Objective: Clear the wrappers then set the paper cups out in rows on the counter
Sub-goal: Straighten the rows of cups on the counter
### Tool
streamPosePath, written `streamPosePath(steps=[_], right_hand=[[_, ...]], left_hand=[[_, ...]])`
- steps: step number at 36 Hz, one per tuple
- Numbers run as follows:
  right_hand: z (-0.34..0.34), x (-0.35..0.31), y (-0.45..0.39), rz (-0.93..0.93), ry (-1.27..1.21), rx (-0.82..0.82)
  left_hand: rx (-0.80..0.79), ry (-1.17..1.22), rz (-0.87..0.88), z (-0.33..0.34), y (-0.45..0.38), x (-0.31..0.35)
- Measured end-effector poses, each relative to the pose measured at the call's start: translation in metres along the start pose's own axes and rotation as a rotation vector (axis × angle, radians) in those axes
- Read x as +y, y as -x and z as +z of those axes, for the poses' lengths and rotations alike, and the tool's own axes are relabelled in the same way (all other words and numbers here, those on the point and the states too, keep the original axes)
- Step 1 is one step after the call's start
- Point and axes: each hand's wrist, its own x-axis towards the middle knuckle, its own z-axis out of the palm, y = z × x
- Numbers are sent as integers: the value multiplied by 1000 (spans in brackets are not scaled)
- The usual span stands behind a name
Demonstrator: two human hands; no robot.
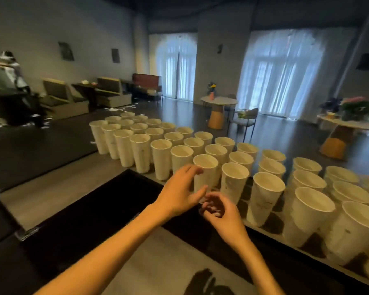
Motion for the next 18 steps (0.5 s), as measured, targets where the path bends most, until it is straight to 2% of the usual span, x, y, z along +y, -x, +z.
streamPosePath(steps=[8, 18], right_hand=[[135, -25, -79, -43, -34, -124], [308, -43, -205, 17, -15, -169]], left_hand=[[82, -69, -144, -82, 33, -149], [19, -54, -249, -170, 27, -343]])
